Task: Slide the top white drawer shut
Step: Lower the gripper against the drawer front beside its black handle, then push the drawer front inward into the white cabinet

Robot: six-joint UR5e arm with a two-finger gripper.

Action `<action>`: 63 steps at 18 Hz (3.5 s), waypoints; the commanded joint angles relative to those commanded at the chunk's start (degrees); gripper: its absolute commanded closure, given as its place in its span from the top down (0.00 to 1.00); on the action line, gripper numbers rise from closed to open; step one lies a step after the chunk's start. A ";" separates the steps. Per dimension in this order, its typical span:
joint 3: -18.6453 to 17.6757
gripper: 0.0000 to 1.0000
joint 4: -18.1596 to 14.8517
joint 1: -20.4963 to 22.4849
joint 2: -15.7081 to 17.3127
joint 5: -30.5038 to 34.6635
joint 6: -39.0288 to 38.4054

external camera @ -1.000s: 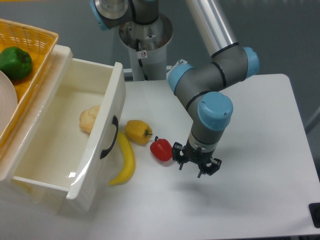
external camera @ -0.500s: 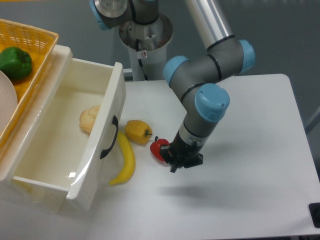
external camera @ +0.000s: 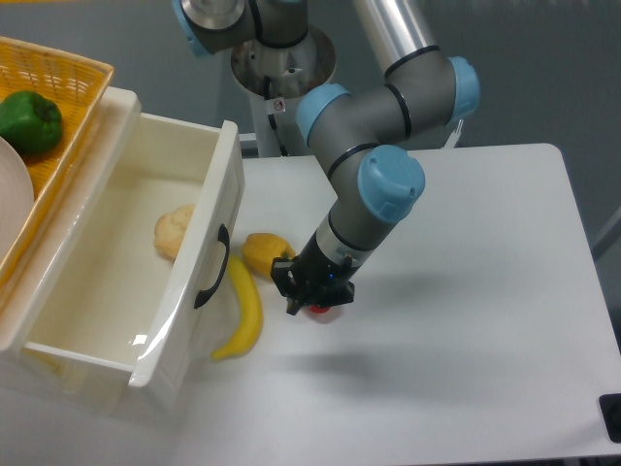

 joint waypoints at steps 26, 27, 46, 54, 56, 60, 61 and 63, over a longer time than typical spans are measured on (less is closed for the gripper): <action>0.62 0.00 -8.19 -1.76 2.81 -6.68 0.53; 0.53 0.00 -8.36 -1.76 2.99 -6.68 0.53; 0.00 0.00 -9.50 -3.78 4.66 -6.69 0.53; -0.17 0.00 -9.50 -5.19 4.75 -6.68 0.35; -0.18 0.00 -9.50 -5.71 4.75 -6.77 0.09; -0.18 0.00 -9.59 -6.59 4.75 -6.77 -0.17; -0.18 0.00 -9.68 -6.77 4.75 -6.77 -0.18; -0.26 0.00 -10.73 -7.30 5.01 -6.77 -0.18</action>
